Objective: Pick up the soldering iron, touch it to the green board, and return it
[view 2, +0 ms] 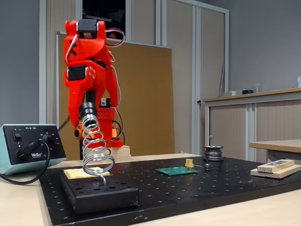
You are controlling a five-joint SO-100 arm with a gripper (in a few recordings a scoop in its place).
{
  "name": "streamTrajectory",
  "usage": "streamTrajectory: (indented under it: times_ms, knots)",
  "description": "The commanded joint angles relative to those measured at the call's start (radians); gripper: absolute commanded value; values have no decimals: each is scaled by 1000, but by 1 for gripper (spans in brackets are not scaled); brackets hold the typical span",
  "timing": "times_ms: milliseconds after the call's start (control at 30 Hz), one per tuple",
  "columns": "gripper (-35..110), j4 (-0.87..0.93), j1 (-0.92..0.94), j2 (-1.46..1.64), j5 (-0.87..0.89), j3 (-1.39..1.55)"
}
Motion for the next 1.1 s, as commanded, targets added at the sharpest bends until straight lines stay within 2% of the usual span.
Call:
streamTrajectory:
  times_ms: [0, 200, 400, 633, 767, 933, 1067]
  knots:
    - [21, -14, 2, 118, 5, 83]
    - [27, -15, 3, 186, -15, 129]
    - [27, -20, 40, 321, -26, 224]
    - [21, -89, 80, 787, -49, 676]
    - [0, -273, 95, 1106, -43, 1074]
    - [0, -347, 32, 1413, 44, 1335]
    - [0, -377, -20, 1595, 9, 1471]
